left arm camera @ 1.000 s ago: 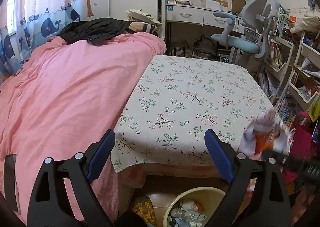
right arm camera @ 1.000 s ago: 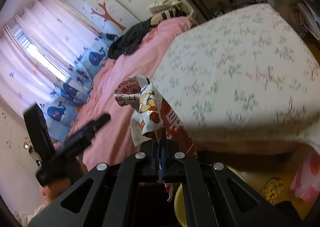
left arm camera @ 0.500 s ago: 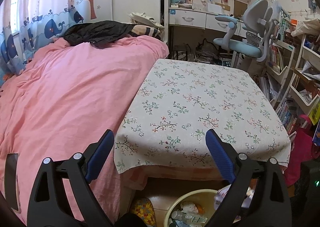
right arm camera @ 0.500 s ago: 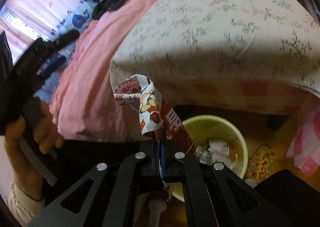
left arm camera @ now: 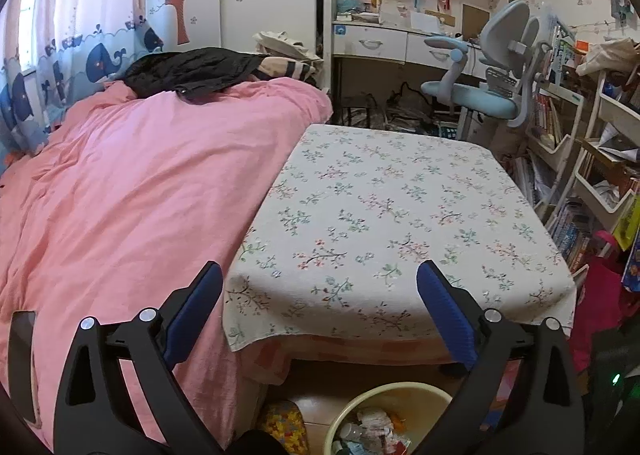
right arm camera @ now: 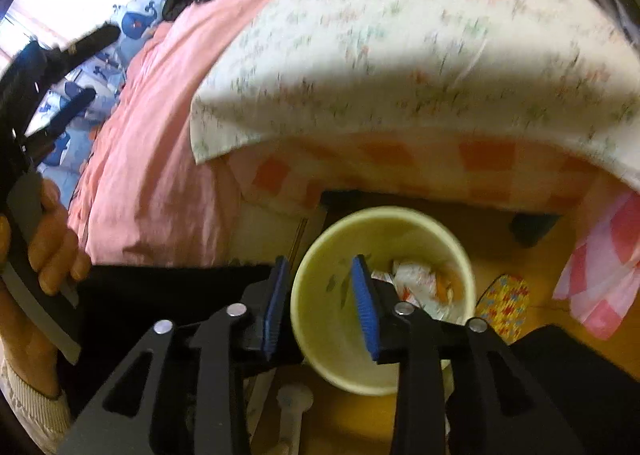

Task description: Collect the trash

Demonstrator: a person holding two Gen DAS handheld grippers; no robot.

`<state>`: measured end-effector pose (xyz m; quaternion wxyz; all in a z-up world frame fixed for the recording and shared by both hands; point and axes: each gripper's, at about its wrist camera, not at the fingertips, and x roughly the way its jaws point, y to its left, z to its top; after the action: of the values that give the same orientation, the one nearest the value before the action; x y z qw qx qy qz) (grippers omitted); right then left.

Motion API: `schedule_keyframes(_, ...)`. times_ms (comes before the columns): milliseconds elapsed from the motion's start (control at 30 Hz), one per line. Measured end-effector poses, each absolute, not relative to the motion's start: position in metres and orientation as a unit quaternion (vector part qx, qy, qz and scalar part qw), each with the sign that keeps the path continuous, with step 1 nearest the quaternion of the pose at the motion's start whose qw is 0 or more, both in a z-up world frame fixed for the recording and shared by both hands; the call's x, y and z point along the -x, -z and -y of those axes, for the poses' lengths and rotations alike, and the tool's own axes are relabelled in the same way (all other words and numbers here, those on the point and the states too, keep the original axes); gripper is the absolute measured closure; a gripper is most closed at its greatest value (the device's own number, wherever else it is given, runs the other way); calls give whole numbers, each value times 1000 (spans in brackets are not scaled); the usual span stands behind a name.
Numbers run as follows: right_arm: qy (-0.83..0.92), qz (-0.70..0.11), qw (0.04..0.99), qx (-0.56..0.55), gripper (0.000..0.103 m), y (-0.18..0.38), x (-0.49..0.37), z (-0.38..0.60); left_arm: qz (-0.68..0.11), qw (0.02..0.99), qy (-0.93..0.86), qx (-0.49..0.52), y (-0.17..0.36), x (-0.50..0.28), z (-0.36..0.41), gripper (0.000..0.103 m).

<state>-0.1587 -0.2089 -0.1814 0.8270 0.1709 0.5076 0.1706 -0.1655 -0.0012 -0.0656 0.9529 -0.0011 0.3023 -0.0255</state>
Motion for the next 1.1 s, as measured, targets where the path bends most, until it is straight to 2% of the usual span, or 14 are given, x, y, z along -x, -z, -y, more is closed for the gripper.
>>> schedule_keyframes(33, -160, -493, 839, -167, 57, 172, 157, 212, -302, 953, 29, 2, 64, 165, 2, 8)
schedule_keyframes(100, -141, -459, 863, -156, 54, 150, 153, 220, -292, 956, 36, -3, 57, 163, 7, 8)
schedule_keyframes(167, -121, -419, 888, -145, 42, 126, 146, 228, -280, 959, 44, -7, 47, 161, 13, 8)
schedule_keyframes(233, -100, -381, 910, -127, 33, 102, 139, 236, -267, 962, 52, -9, 37, 156, 20, 8)
schedule_keyframes(300, -81, -349, 927, -110, 28, 82, 127, 244, -258, 964, 59, -18, 27, 148, 27, 8)
schedule_keyframes(367, -58, -319, 942, -89, 18, 63, 114, 251, -245, 967, 61, -28, 17, 139, 35, 8)
schedule_keyframes(500, -17, -265, 962, -59, 14, 44, 89, 259, -221, 973, 56, -34, 3, 117, 46, 7)
schedule_keyframes(633, 18, -220, 972, -80, 13, 49, 74, 272, -221, 973, 55, -30, -2, 91, 53, 7)
schedule_keyframes(1100, 45, -206, 976, -48, 10, 50, 55, 259, -209, 977, 37, -36, 2, 57, 55, 7)
